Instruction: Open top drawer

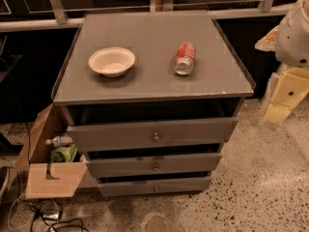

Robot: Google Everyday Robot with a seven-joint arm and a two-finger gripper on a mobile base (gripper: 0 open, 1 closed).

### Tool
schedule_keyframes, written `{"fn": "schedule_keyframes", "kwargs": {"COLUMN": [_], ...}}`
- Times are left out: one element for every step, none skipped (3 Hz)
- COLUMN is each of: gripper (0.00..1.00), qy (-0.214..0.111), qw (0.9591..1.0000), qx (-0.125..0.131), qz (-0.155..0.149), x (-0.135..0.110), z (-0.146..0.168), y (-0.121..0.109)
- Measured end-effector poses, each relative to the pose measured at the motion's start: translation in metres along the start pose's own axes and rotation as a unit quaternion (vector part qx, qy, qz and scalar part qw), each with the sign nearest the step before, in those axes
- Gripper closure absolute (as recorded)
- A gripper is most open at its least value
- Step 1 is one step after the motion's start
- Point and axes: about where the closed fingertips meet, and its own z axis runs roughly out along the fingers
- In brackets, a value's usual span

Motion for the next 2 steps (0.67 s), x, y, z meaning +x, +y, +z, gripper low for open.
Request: {"fn": "schedule_keyframes", "kwargs": {"gripper": [0.00,0.00], "qy": [0.000,0.004], "qw": [1.0000,1.0000], "qx": [0.000,0.001], "qz": [0.000,0.003], "x": [0.000,0.008], "z": [0.000,0.025], "y": [0.000,0.001]}}
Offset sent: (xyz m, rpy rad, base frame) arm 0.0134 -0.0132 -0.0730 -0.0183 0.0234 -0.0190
